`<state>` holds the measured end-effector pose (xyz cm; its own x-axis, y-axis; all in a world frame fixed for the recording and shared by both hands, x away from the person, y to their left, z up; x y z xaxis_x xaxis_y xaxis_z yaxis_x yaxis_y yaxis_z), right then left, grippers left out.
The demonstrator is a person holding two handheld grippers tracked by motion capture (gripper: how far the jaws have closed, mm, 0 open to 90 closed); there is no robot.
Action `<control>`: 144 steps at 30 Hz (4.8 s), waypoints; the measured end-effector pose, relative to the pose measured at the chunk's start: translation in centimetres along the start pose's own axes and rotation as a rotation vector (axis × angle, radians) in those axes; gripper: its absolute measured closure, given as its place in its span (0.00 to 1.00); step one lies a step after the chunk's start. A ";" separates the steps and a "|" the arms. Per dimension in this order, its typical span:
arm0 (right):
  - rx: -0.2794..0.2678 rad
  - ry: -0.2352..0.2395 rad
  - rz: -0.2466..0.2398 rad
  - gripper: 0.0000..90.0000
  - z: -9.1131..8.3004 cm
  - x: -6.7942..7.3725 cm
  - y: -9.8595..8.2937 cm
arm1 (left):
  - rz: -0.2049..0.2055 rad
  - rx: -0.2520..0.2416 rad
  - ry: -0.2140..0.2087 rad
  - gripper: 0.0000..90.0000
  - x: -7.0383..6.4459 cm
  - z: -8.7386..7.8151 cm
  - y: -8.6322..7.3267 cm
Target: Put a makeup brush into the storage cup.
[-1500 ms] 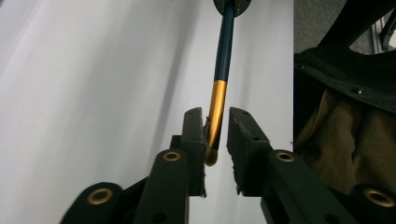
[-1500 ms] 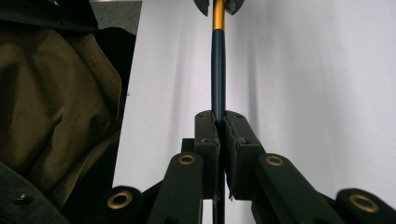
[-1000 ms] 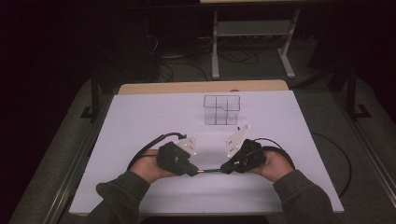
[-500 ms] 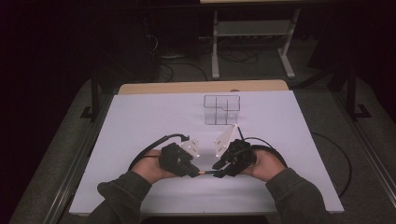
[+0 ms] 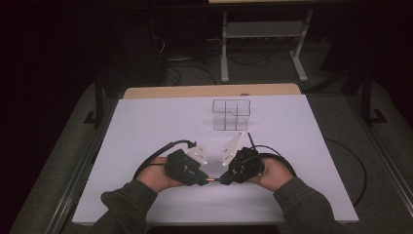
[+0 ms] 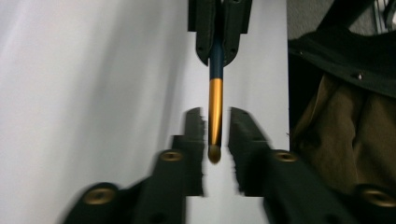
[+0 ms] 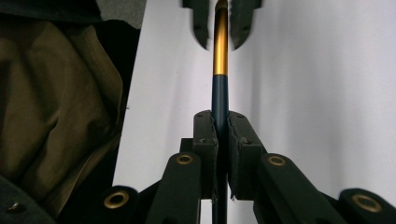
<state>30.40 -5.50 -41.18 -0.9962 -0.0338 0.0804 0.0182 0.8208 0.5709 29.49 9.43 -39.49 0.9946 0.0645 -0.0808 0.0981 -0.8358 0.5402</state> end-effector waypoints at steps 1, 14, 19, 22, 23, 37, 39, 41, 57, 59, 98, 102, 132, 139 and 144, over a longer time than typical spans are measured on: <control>-0.013 -0.007 0.002 0.92 0.0 -0.1 -0.2 | -0.006 -0.012 -0.003 0.80 0.0 -0.1 -0.1; -0.117 -0.026 0.018 0.92 0.3 -0.1 -0.9 | -0.030 -0.025 -0.006 0.85 0.2 -0.1 -0.1; -0.095 -0.026 0.001 0.91 0.5 0.1 -0.8 | -0.009 -0.010 -0.018 0.93 0.1 -0.1 0.1; -0.074 -0.026 0.000 0.90 0.5 0.2 -0.7 | 0.000 0.001 -0.021 0.94 0.1 -0.1 0.2; -0.070 -0.026 -0.002 0.90 0.4 0.2 -0.6 | -0.001 0.000 -0.022 0.94 0.1 -0.1 0.2; 0.047 -0.032 -0.033 0.91 0.8 0.6 0.9 | 0.007 0.015 -0.021 0.94 -0.4 0.1 0.3; 0.041 -0.025 -0.030 0.91 0.9 0.7 0.9 | 0.025 0.020 -0.014 0.92 -0.5 0.0 0.2; 0.023 -0.036 -0.021 0.92 0.9 0.6 0.8 | 0.015 0.010 -0.018 0.83 -0.6 0.0 0.2; -0.129 -0.062 -0.004 0.92 1.1 0.4 0.4 | -0.022 -0.040 0.002 0.89 -0.1 -0.8 -0.1; -0.126 -0.068 -0.011 0.92 1.2 0.5 0.4 | -0.023 -0.038 -0.005 0.92 0.0 -0.8 -0.1; -0.150 -0.109 -0.015 0.92 1.3 0.5 1.0 | -0.032 -0.076 0.006 0.81 0.0 -1.3 0.2; -0.156 -0.105 -0.012 0.92 1.4 0.5 1.0 | -0.026 -0.074 0.013 0.92 0.1 -1.4 0.2; -0.176 -0.064 0.001 0.92 0.9 0.9 2.1 | -0.031 -0.067 -0.011 0.79 -0.4 -1.7 0.7; -0.185 -0.071 -0.001 0.92 1.3 0.8 2.1 | -0.046 -0.081 -0.011 0.85 -0.3 -1.9 0.6; -0.192 -0.066 -0.009 0.92 1.4 0.8 2.2 | -0.040 -0.094 -0.017 0.92 -0.3 -2.1 0.7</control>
<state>29.53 -2.91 -41.03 -0.9997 0.0018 0.0248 0.0191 0.6965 0.7173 29.31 10.00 -37.37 0.9892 0.0872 -0.1177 0.1414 -0.7778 0.6125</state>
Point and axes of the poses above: each handheld gripper's, and its own axes: z roughly forward along the jaws, y roughly out of its top, x roughly to its left, the point moved 5 cm from there along z, roughly forward along the jaws, and after that the axes turned 1 degree about z, right-handed, at the moved point
